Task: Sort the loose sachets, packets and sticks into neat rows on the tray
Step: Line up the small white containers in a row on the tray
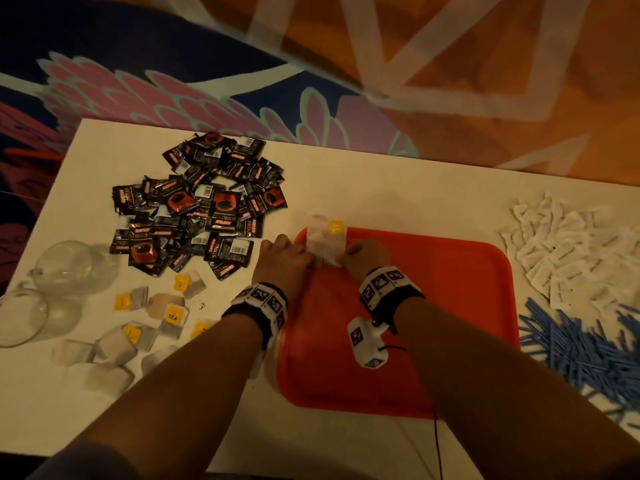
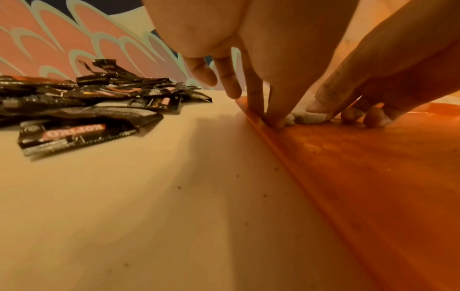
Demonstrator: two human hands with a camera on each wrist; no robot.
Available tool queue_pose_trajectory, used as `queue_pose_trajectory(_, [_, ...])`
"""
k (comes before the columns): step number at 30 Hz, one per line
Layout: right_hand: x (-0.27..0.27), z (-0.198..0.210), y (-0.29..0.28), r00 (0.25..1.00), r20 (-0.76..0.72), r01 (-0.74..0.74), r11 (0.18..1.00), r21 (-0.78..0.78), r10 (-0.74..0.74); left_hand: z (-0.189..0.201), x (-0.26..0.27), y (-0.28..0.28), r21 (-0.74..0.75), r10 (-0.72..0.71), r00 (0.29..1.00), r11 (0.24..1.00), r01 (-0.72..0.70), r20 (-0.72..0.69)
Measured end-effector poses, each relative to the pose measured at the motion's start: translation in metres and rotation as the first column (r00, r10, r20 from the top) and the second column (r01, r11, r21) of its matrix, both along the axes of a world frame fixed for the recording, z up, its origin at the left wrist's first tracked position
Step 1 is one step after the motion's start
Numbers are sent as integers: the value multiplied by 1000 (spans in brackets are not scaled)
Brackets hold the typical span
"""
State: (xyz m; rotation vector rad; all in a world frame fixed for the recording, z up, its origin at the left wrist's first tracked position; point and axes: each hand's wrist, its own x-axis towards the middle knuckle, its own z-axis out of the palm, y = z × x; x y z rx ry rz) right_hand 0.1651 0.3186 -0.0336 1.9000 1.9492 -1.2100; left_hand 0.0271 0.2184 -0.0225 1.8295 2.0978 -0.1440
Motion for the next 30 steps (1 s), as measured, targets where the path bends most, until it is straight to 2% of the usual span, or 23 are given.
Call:
queue_pose_trajectory(7, [4, -3, -2, 994, -50, 104, 994, 27, -102, -6, 7, -2, 0, 78, 997, 997, -78, -26])
queue_pose_trajectory(10, [8, -2, -8, 978, -136, 170, 980, 103, -155, -7, 6, -3, 6, 76, 997, 997, -76, -21])
queue_pose_trajectory(12, [10, 0, -16, 979, -175, 133, 976, 174, -102, -8, 5, -2, 8, 74, 997, 997, -74, -15])
queue_pose_trajectory(16, [11, -4, -30, 980, -156, -84, 971, 223, 120, -11, 3, -2, 2, 63, 998, 998, -63, 28])
queue_pose_trajectory(22, [11, -6, -32, 977, -119, -146, 965, 219, 175, -14, 4, -4, 25, 62, 997, 998, -64, 46])
queue_pose_trajectory(24, [11, -3, -31, 979, -132, -121, 966, 227, 153, -12, 5, -5, 60, 88, 994, 994, -92, 64])
queue_pose_trajectory(27, [12, 0, -25, 982, -186, 13, 974, 226, 30, -10, 5, -5, 117, 138, 984, 982, -151, 108])
queue_pose_trajectory(30, [11, -2, -20, 983, -177, 73, 982, 173, -42, -9, 4, -5, 95, 160, 982, 981, -170, 106])
